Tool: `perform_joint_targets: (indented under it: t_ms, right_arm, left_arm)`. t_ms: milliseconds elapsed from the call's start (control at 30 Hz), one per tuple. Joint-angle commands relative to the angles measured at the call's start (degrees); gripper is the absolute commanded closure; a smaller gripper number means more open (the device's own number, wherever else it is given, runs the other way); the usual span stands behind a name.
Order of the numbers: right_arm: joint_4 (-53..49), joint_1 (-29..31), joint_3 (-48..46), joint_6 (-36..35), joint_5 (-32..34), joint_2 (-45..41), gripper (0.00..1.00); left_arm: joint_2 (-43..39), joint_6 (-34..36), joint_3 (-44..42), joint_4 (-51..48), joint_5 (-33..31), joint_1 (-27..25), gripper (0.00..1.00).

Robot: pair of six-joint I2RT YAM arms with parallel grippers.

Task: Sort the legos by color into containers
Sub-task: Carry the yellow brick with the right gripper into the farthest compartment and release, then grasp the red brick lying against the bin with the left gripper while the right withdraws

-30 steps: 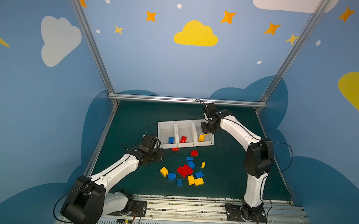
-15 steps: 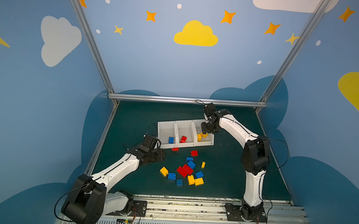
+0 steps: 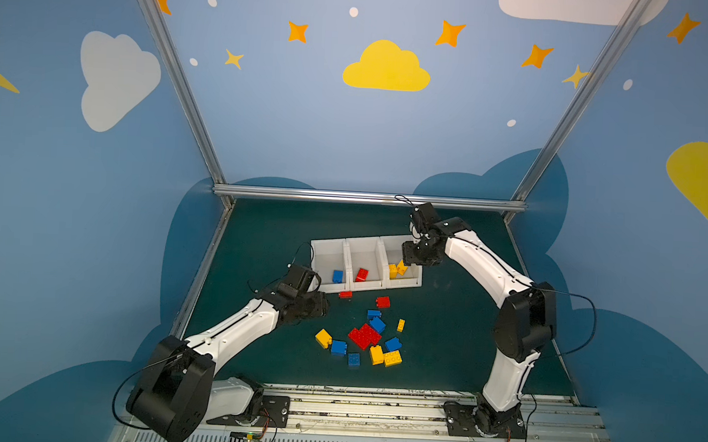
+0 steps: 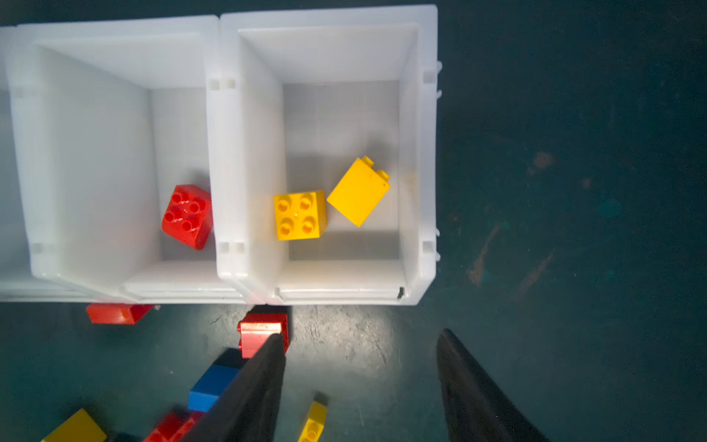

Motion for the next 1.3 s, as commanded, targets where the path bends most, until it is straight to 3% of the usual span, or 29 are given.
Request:
perform_joint_targets:
  t_ms: [0,333,733,1033,1267]
  right_arm:
    - [0.7,0.2,-3.7,2.7,-1.3,-4.2,0.36]
    - [3.5,0.2,-16.0,6.6,-2.6,-13.8,0.36]
    - [3.1,-0.9,-21.3,5.8,-3.3,-19.5,0.35]
    - [3.4,-1.7,-22.3,5.4,-4.4,-20.1,0.35]
    - [3.6,-2.2,-23.0,5.5,-4.5,-20.4,0.37]
  left_arm:
    - [2.4,1.2,3.1,0.3,0.5,-1.1,0.41]
    - [15.1,-0.9,13.9,-2.4,-7.9,-7.3,0.33]
    - [24.6,-5.4,20.7,-4.1,-16.9,-11.3,0.27]
    - [29.5,-6.2,24.5,-5.5,-18.6,-11.7,0.31]
    - [31.3,-6.3,25.9,-6.8,-19.6,-12.0,0.46]
